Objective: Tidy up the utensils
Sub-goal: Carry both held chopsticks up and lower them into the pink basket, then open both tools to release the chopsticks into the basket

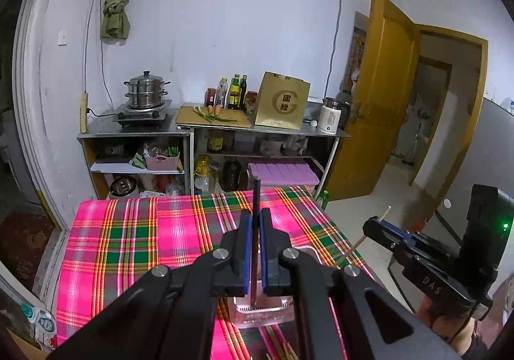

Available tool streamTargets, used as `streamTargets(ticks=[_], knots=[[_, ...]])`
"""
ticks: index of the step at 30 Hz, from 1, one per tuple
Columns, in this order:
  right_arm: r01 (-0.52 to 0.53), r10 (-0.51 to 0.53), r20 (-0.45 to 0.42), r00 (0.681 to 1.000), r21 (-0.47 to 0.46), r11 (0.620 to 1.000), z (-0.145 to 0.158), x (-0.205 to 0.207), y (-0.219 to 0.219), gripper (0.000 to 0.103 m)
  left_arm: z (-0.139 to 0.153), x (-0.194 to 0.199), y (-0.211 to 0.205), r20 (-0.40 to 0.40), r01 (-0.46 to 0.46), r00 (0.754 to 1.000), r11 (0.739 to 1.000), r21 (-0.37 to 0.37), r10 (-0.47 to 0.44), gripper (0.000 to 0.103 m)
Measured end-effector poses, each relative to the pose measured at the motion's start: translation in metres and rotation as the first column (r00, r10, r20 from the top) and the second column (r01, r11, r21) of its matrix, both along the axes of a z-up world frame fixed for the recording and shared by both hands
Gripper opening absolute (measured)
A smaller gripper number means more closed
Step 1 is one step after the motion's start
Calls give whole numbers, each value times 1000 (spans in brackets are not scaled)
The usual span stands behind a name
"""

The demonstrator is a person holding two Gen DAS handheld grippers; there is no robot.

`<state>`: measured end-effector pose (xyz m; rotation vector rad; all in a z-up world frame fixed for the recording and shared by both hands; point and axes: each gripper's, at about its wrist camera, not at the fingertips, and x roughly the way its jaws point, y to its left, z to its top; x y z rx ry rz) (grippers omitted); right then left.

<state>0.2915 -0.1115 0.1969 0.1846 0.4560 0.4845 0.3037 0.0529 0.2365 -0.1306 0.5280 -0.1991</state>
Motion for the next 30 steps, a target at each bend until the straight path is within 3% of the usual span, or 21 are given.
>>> streamTargets(ticks=[5,16,26,28,30], knots=[[1,-1,-16,1000,16,1000,-16,16,7,6,-16,15,4,-10,4,1000,1000,-24,-4,5],[-7,6,-117,993,-3,1000,-72,38,21,6,-75,39,15,-123,-19,992,998,-61,11,5],[-44,40,-170,985,-20,999,-88,41,27,6,-97,39,20,-167,-26,986,998,-57,16,6],[-46,40,-159,986,-34,998,-85,37,27,7,-95,36,21,-161,-30,987,998,-52,21,7],[-41,35,-152,988,-40,998,-82,32,26,11,-92,31,21,-151,-35,988,998,-49,27,17]])
